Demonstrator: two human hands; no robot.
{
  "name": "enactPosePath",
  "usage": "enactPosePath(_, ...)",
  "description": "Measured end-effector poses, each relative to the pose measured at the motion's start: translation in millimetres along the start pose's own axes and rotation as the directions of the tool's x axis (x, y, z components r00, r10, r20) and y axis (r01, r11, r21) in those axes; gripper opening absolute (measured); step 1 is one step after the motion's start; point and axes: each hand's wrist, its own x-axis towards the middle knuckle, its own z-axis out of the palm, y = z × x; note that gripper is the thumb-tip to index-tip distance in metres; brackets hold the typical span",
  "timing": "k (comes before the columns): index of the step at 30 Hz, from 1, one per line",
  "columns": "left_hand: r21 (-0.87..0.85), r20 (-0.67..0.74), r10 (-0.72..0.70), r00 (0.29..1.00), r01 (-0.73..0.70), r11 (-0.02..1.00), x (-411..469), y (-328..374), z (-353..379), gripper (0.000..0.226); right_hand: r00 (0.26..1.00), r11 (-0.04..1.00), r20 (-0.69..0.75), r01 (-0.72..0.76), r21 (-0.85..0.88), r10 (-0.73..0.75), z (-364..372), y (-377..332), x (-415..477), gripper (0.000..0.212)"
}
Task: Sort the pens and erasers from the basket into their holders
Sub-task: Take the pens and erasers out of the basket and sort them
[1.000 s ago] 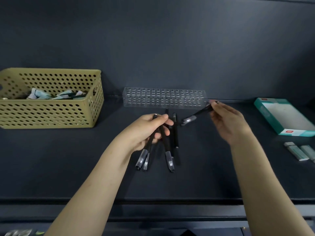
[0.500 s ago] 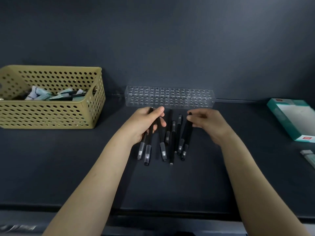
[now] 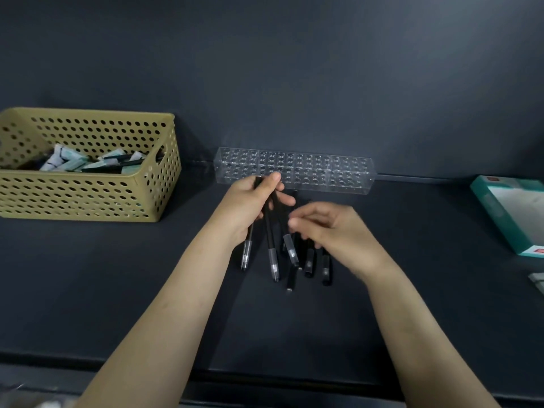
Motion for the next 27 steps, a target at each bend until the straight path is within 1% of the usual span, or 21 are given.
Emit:
enactPosePath(5, -0.011, 0.010, 0.045, 0.999, -0.045, 0.999, 3, -1, 3, 0.023, 0.998, 0.990, 0.005, -0.059, 0.125, 0.059, 9, -1, -5, 0.027)
enactPosePath(7, -0.008, 0.013, 0.041, 0.999, -0.041, 0.999, 6, -4, 3, 0.023, 0.995, 0.983, -0.054, -0.068, 0.170, 0.079, 1, 1, -11, 0.031)
enactPosePath(9, 0.050, 0.034, 0.043, 0.998, -0.045, 0.998, 11, -6, 0, 0.024, 0.981, 0.976, -0.167, -0.061, 0.208, 0.097, -12, 5, -20, 0.028)
enactPosePath(10, 0.092, 0.046, 0.048, 0.998, -0.052, 0.994, 14, -7, 0, 0.022, 0.968, 0.980, -0.228, -0.065, 0.189, 0.108, -20, 9, -24, 0.026)
enactPosePath(12, 0.179, 0.069, 0.051, 0.996, -0.062, 0.982, 20, -9, 1, 0.019, 0.940, 0.991, -0.317, -0.113, 0.072, 0.130, -31, 19, -31, 0.022)
enactPosePath(13, 0.224, 0.082, 0.051, 0.995, -0.068, 0.972, 23, -11, 4, 0.019, 0.930, 0.989, -0.339, -0.147, 0.014, 0.143, -34, 24, -33, 0.021)
enactPosePath(15, 0.344, 0.108, 0.065, 0.992, -0.099, 0.934, 26, -14, 11, 0.024, 0.919, 0.980, -0.359, -0.192, -0.051, 0.162, -33, 32, -34, 0.021)
enactPosePath(18, 0.462, 0.106, 0.115, 0.988, -0.151, 0.874, 28, -18, 17, 0.036, 0.918, 0.970, -0.378, -0.186, -0.154, 0.116, -28, 36, -33, 0.022)
enactPosePath(20, 0.502, 0.105, 0.157, 0.982, -0.189, 0.844, 27, -18, 20, 0.037, 0.929, 0.961, -0.359, -0.172, -0.216, 0.086, -25, 36, -33, 0.024)
enactPosePath(22, 0.514, 0.112, 0.194, 0.975, -0.224, 0.828, 24, -18, 22, 0.036, 0.941, 0.961, -0.328, -0.162, -0.222, 0.083, -22, 34, -33, 0.027)
enactPosePath(25, 0.466, 0.122, 0.204, 0.971, -0.238, 0.852, 16, -18, 18, 0.035, 0.943, 0.964, -0.324, -0.149, -0.219, 0.072, -16, 33, -33, 0.028)
enactPosePath(27, 0.472, 0.116, 0.211, 0.970, -0.241, 0.848, 9, -21, 9, 0.033, 0.941, 0.962, -0.335, -0.128, -0.242, 0.041, -12, 34, -33, 0.030)
